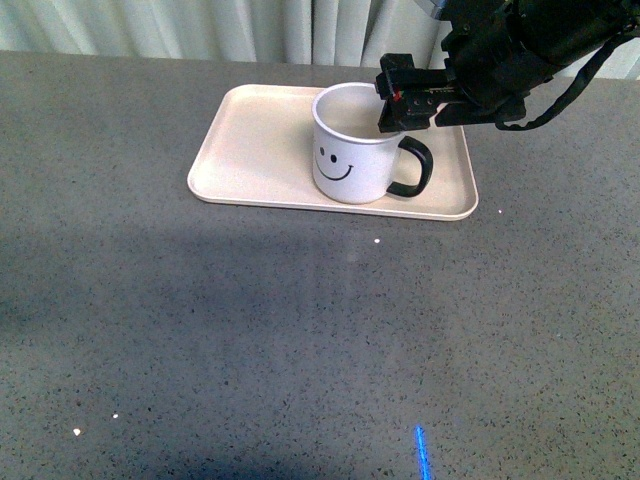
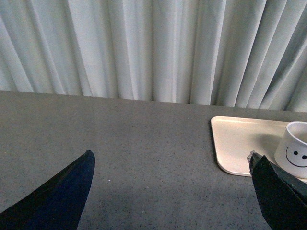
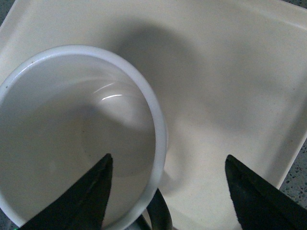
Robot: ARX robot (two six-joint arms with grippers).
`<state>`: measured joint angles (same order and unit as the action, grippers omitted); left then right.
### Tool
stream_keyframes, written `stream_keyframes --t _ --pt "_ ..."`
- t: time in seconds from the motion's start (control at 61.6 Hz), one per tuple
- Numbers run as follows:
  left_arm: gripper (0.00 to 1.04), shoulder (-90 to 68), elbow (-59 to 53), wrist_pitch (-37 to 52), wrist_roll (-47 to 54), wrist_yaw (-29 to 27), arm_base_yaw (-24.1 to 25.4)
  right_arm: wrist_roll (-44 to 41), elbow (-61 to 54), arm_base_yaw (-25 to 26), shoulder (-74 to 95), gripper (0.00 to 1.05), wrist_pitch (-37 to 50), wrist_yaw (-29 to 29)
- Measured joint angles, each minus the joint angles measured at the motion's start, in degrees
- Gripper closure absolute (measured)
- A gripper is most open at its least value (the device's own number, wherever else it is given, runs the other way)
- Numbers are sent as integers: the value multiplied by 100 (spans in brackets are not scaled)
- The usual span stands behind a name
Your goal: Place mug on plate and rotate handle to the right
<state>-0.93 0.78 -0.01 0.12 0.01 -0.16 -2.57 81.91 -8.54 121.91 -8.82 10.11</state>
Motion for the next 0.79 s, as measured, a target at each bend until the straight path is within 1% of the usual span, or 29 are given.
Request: stream_keyframes --t 0.081,0.114,0.178,0.26,0.308,0.341,0.357,0.406,0.6,0.681,0.795 --pt "9 0 0 0 0 0 2 4 72 -22 50 52 -46 -4" --pt "9 0 0 0 0 0 0 9 122 -39 90 59 -81 -4" --pt "9 0 0 0 0 0 2 33 221 -59 155 70 -153 0" --pt "9 0 0 0 0 0 2 79 323 -72 219 80 -236 28" --pt "9 0 0 0 0 0 0 146 402 -77 267 89 -291 63" --pt "9 0 0 0 0 0 0 157 435 -79 280 93 -308 83" --pt "9 0 0 0 0 0 0 173 463 -79 293 96 -319 87" --pt "9 0 0 0 0 0 2 175 520 -81 299 103 -337 98" --pt "9 0 0 0 0 0 2 -46 793 -70 299 103 -417 131" --pt "9 0 0 0 0 0 2 -350 997 -24 299 103 -603 212" --pt "9 0 0 0 0 0 2 -938 1384 68 332 103 -1088 334"
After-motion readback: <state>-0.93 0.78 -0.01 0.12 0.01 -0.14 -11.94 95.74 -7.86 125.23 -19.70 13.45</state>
